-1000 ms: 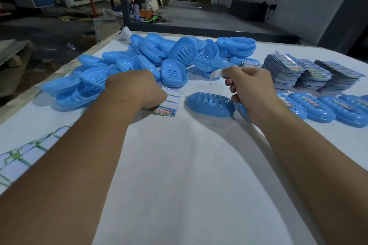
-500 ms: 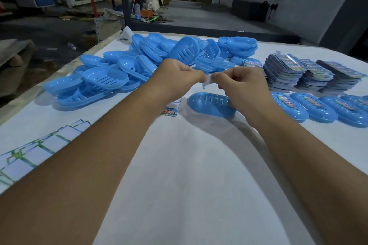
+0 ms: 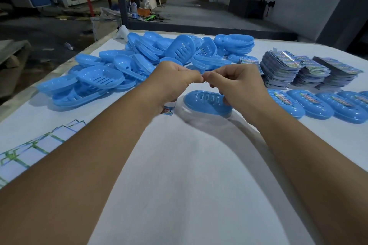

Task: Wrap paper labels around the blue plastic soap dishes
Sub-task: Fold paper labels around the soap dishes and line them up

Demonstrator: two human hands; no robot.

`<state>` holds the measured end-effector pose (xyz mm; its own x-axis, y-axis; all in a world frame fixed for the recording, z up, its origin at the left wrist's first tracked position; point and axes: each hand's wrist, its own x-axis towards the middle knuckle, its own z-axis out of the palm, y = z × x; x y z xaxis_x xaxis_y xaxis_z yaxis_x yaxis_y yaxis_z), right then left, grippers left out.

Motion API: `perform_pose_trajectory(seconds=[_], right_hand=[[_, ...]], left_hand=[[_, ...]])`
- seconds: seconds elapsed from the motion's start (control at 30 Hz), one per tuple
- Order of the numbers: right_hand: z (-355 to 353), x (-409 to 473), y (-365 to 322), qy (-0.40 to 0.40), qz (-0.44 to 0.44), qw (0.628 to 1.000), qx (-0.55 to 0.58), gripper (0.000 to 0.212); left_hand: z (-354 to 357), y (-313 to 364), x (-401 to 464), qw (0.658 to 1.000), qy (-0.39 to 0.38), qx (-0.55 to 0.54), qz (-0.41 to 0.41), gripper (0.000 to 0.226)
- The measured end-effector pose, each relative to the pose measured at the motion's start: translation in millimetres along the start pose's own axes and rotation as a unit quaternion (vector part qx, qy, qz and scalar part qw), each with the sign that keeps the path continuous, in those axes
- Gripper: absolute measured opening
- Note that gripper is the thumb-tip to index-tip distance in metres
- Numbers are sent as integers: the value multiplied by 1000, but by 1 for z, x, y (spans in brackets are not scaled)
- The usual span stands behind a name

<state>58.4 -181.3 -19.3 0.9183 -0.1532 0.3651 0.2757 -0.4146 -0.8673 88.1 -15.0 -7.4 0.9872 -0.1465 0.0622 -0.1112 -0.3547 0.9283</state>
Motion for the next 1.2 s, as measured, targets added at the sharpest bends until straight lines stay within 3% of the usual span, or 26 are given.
perform_pose_trajectory(seconds=[0.13, 0.3, 0.4, 0.5, 0.9, 1.2], right_hand=[[0, 0, 0, -15, -12, 1000, 4, 34], [2, 0, 0, -17, -3, 1000, -14, 35], [-2, 4, 4, 33, 3, 996, -88, 30], [-8, 7, 5, 63, 12, 990, -128, 24], [-19, 8, 3, 5, 70, 978, -199, 39], [-24, 10, 3, -23, 102, 938, -329, 40]], left_hand=[[-3, 1, -1, 1000, 11, 20, 7, 16], [-1, -3, -2, 999, 41, 23, 10, 29], [2, -3, -1, 998, 54, 35, 1, 31], [2, -3, 0, 997, 55, 61, 0, 19], [9, -19, 13, 991, 50, 118, 39, 29], [19, -21, 21, 976, 36, 208, 58, 31]])
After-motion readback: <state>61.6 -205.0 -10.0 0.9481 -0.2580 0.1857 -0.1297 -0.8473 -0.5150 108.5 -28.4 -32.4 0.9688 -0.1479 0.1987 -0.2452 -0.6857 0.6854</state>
